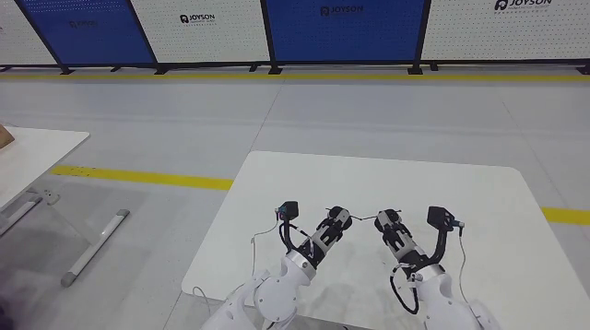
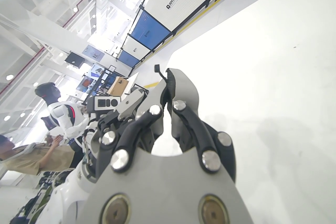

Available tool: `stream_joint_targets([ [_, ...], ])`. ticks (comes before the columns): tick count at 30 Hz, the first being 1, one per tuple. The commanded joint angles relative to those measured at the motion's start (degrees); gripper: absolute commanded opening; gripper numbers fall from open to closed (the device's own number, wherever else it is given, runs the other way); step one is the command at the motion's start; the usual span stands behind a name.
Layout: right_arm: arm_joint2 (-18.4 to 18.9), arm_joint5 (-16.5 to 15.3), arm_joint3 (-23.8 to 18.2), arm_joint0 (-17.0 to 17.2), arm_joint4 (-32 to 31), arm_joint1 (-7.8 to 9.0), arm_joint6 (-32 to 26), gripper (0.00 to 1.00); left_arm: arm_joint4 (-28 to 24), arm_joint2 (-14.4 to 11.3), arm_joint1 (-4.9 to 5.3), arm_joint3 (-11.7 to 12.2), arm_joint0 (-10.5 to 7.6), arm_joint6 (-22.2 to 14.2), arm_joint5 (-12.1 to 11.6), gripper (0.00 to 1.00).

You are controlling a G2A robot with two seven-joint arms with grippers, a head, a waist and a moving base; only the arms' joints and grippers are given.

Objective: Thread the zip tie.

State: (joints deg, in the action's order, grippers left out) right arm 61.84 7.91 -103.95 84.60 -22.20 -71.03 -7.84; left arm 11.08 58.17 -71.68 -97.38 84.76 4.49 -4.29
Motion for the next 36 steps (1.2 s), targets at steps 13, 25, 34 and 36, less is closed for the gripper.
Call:
stream_joint_targets([
  [13,0.00,-0.01,0.53,-0.16,-0.50,-0.47,-0.77,0.00,0.00,0.00,0.00,0.00,0.00,0.00,0.00,0.00],
  [25,1.13,-0.24,-0.39,1.05,-0.86,-0.66,-0.26,0.00,0.00,0.00,0.00,0.00,0.00,0.00,0.00,0.00],
  [34,0.81,-0.03,-0.41,0.78,-1.55,-0.96,-0.61,0.00,0.00,0.00,0.00,0.00,0.00,0.00,0.00,0.00],
  [36,0.79,0.15,-0.35,0.69,-1.76,-1.01,-0.85,0.00,0.00,0.00,0.00,0.00,0.00,0.00,0.00,0.00],
])
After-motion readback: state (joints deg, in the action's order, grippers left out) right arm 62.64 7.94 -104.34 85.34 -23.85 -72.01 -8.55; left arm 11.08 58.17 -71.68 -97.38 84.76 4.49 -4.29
